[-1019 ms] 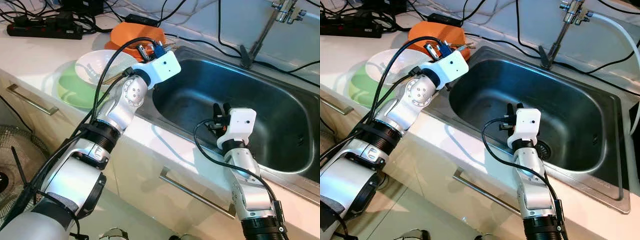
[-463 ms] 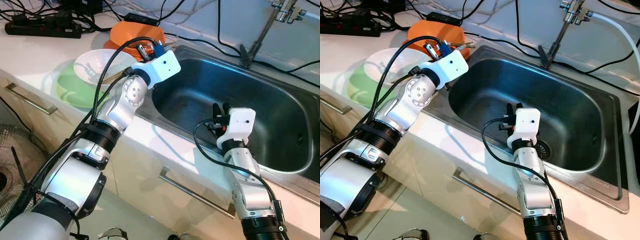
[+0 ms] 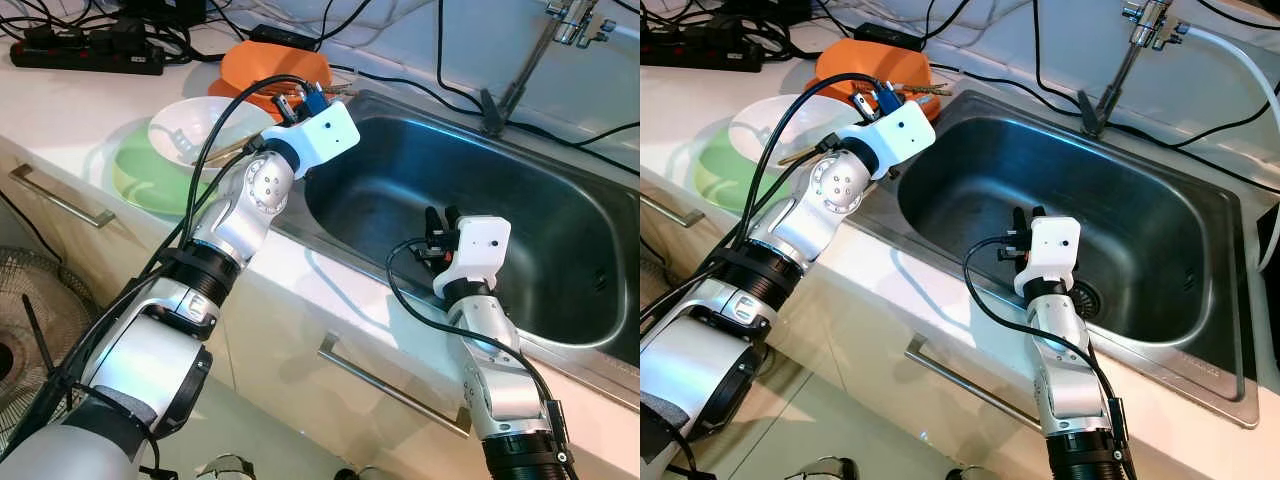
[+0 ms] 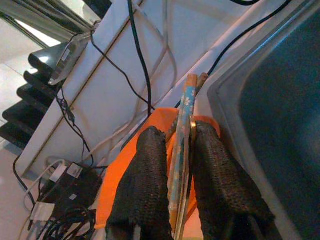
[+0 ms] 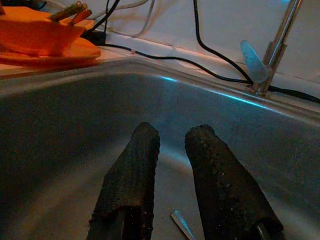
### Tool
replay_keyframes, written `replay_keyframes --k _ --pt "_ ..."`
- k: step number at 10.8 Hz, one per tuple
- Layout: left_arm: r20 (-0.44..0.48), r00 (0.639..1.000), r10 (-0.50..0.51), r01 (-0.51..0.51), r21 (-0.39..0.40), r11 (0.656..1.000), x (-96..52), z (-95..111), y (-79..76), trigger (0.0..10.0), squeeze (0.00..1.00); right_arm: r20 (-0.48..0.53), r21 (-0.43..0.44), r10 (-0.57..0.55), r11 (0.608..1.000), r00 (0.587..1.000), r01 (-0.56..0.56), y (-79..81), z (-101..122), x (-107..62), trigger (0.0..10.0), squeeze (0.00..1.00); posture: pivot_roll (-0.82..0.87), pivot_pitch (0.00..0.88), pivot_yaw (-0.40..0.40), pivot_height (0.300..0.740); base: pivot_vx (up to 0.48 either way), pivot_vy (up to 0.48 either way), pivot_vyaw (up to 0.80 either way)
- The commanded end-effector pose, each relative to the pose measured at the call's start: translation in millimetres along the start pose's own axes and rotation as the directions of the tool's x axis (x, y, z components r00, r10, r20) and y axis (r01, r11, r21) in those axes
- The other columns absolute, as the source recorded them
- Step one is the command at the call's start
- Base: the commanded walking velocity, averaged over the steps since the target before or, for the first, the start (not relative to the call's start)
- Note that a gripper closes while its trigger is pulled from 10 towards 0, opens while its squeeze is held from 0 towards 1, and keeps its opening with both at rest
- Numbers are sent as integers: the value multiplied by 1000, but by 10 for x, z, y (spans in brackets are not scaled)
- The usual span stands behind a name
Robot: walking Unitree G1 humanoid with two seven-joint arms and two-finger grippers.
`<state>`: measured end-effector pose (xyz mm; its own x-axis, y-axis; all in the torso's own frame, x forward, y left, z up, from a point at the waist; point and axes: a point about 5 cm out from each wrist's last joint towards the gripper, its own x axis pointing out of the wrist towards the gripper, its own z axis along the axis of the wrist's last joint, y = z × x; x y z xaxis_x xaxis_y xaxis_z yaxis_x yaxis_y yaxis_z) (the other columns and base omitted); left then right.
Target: Kitchen organization
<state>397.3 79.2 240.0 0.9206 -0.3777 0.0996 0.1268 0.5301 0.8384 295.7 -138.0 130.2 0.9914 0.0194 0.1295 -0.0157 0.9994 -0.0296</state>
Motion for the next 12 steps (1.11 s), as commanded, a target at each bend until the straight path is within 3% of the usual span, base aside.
replay_keyframes --k 1,5,6,7,11,12 --pt "5 1000 11 -11 -2 1000 1 24 -1 10000 0 2 -12 -12 1000 1000 12 -48 3 19 10000 0 -86 60 -132 740 0 0 0" --pt "60 997 55 -55 -11 998 1 111 80 10000 0 3 -12 -11 1000 1000 11 -49 3 27 10000 0 -82 56 -134 740 0 0 0" --pt "80 995 53 -52 -19 998 0 143 78 8275 0 3 -13 -10 1000 1000 10 -48 3 28 10000 0 -83 56 -135 740 0 0 0" --pt "94 995 44 -42 -25 999 -2 162 69 0 0 3 -12 -10 1000 1000 10 -48 5 30 10000 0 -83 56 -135 740 0 0 0" --pt "81 996 41 -38 -36 999 -14 129 54 0 0 0 -13 -13 1000 1000 13 -50 -5 30 10000 0 -84 57 -134 740 0 0 0" --pt "66 997 34 -31 -38 999 -18 100 35 3882 0 -2 -12 -13 1000 1000 13 -52 -12 27 10000 0 -84 57 -134 740 0 0 0"
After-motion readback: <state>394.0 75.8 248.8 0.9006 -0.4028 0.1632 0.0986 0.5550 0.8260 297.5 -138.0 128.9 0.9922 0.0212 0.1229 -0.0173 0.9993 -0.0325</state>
